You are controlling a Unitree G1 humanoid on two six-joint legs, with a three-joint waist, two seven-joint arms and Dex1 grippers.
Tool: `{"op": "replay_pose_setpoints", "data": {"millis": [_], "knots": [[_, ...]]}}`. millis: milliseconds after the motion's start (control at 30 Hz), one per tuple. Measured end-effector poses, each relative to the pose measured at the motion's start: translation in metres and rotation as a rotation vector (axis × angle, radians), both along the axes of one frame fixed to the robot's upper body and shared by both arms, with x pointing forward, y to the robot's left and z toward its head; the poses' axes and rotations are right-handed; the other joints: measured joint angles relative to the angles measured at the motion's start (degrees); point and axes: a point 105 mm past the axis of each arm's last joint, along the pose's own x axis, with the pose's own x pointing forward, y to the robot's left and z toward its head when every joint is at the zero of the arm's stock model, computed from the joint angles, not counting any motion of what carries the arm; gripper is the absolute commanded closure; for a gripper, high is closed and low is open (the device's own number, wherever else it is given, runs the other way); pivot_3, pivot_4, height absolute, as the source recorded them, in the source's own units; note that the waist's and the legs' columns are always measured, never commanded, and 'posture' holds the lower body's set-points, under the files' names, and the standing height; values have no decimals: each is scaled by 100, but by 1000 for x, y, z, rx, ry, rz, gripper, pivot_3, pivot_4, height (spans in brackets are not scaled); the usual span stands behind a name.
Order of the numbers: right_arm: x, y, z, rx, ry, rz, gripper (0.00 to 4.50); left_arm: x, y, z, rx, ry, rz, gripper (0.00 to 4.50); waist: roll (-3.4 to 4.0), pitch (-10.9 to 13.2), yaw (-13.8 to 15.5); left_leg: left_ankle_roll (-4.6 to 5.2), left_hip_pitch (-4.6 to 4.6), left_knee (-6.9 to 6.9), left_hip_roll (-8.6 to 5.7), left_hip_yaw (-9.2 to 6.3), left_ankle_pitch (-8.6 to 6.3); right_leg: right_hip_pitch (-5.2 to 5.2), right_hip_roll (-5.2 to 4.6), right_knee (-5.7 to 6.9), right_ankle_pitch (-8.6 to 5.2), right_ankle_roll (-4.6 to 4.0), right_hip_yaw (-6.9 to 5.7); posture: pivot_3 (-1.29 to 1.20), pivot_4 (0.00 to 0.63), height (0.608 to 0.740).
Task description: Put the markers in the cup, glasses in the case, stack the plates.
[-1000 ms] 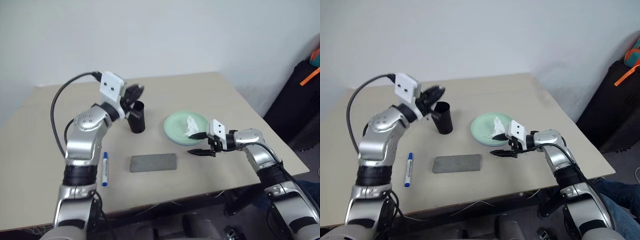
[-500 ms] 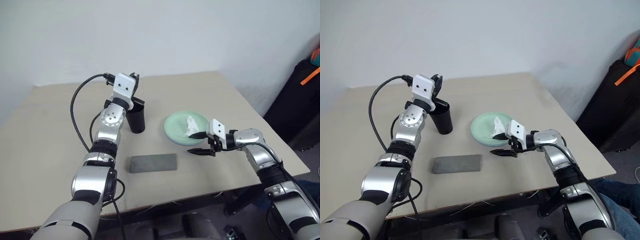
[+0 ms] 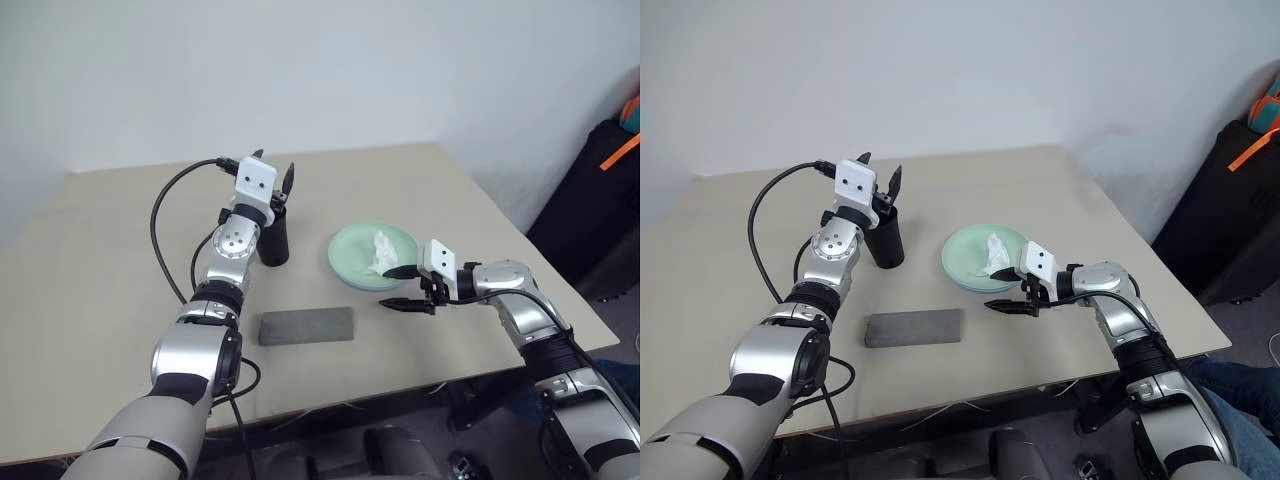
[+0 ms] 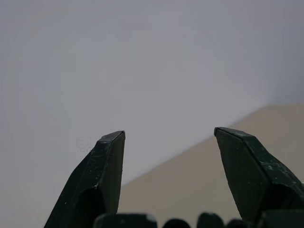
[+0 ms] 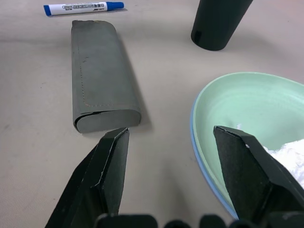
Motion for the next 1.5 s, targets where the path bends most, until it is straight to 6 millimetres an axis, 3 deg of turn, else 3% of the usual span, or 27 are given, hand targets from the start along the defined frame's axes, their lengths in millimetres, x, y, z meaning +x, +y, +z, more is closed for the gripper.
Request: {"op": "replay_pose_setpoints", "data": {"millis": [200, 400, 533, 633, 833, 1000, 1200, 1500], "knots": [[0, 0, 0, 0, 0, -1, 1424, 3, 7, 4, -19, 24, 19, 1487, -1, 0, -2, 0, -1, 0, 0, -1, 0, -1, 0, 0, 0, 0, 0, 0, 0, 740], [0, 0, 0, 2, 0, 0, 1424, -1, 54, 30, -90, 76, 212, 1487, 0, 0, -12, -2, 5, -8, 1, -4, -1, -2, 0, 9, 1, 2, 0, 0, 0, 740], [0, 2, 0, 5, 1, 3, 1424, -25, 76, 8, -165, 270, 324, 1487, 1, 0, -11, -4, 4, -7, 1, -10, -2, -7, 0, 10, 1, 2, -4, 0, 0, 740], [1, 0, -1, 4, 6, 4, 1424, -54, 85, -16, -175, 459, 398, 1487, 0, 0, -12, -4, 6, -6, 1, -14, -3, -8, 0, 10, 0, 1, -4, 0, 0, 740], [2, 2, -1, 5, 7, 25, 1424, -97, 81, -38, -225, 683, 490, 1487, 0, 0, -11, -4, 10, 8, -5, -46, -1, 1, 2, 9, -2, -2, -17, 0, 0, 740], [2, 7, -4, 15, 18, 40, 1424, -129, 79, -78, -272, 921, 604, 1487, -1, 1, -17, -4, 19, 7, -6, -62, -1, 4, 13, 11, -6, -7, -17, 0, 0, 740], [2, 10, -8, 17, 29, 54, 1424, -151, 86, -94, -346, 1029, 736, 1487, -2, 1, -16, -5, 18, 6, -12, -89, -1, 6, 27, 11, -7, -9, -15, 0, 0, 740], [1, 15, -9, 21, 28, 63, 1424, -155, 87, -100, -380, 1052, 756, 1487, -1, 1, -15, -5, 14, 7, -17, -93, -1, 6, 29, 10, -7, -9, -8, 0, 0, 740]]}}
